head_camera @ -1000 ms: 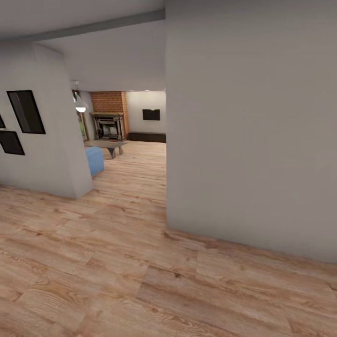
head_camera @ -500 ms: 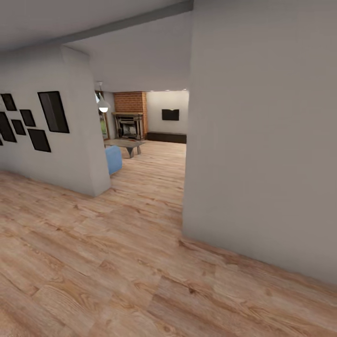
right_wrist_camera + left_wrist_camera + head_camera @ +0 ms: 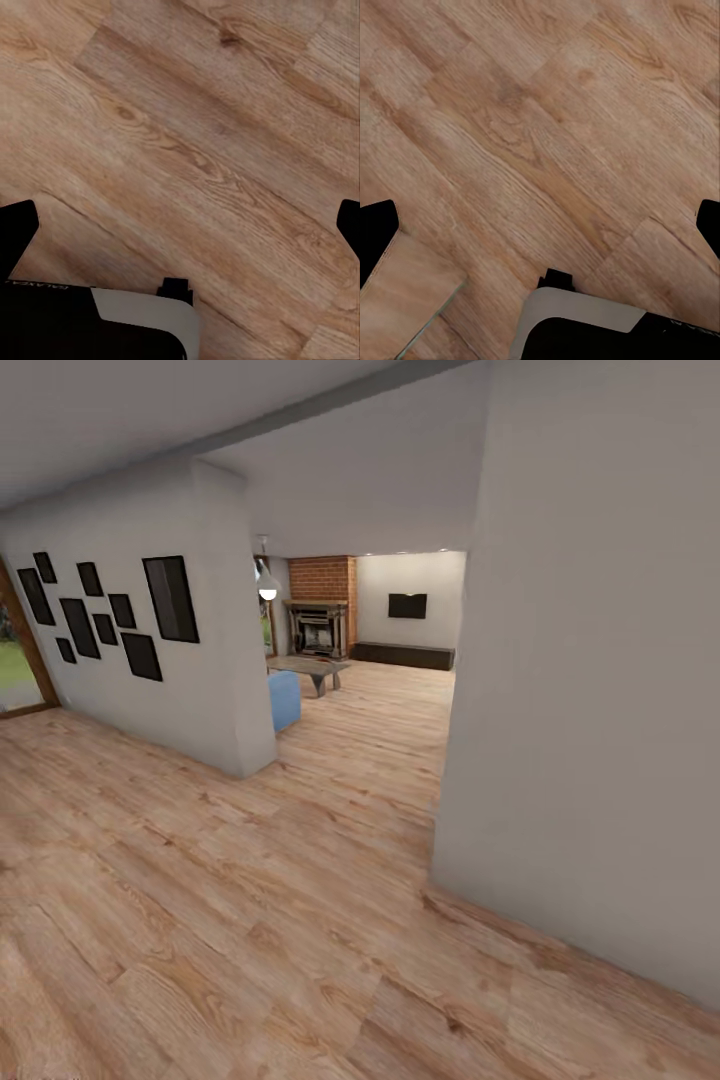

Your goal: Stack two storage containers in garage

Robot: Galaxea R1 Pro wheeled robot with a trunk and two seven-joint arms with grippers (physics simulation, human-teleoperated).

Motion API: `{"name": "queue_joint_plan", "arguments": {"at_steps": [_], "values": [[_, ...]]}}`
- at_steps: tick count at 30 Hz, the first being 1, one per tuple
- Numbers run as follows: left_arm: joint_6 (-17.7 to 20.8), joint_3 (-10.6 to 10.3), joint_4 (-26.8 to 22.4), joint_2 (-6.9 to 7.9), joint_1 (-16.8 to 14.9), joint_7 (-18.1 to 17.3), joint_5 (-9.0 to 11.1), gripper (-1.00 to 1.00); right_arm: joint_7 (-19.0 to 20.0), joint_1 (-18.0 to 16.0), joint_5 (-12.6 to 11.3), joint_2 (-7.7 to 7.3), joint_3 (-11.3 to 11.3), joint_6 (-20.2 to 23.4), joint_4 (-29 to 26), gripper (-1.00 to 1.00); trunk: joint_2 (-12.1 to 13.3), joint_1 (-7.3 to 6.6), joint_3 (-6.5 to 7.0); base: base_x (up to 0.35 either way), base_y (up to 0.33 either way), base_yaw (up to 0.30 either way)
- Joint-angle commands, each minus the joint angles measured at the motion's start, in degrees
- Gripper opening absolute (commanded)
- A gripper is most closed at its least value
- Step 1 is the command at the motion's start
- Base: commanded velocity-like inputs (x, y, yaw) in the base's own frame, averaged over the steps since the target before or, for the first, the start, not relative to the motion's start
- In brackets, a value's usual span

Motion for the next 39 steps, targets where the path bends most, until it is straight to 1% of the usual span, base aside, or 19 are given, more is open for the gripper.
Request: {"name": "queue_joint_plan", "arguments": {"at_steps": [1, 8, 11, 39], "values": [[-0.2, 0.0, 0.1, 0.00, 0.0, 0.0, 0.2, 1.00, 0.1, -0.1, 0.1, -0.04, 0.0, -0.4, 0.2, 1.00, -0.1, 0.05, -0.05, 0.281, 0.131, 0.250], [-0.2, 0.0, 0.1, 0.00, 0.0, 0.1, 0.2, 1.00, 0.1, -0.1, 0.1, 0.00, 0.0, -0.4, 0.2, 1.00, -0.1, 0.05, -0.05, 0.288, 0.107, 0.246], [-0.2, 0.0, 0.1, -0.07, 0.0, 0.1, 0.1, 1.00, 0.2, -0.1, 0.1, -0.01, 0.0, -0.4, 0.2, 1.00, -0.1, 0.05, -0.05, 0.311, 0.024, 0.115], [-0.2, -0.1, 0.1, -0.18, 0.0, 0.1, 0.1, 1.00, 0.1, -0.1, 0.1, -0.02, 0.0, -0.4, 0.2, 1.00, -0.1, 0.05, -0.05, 0.320, 0.001, 0.006]]}}
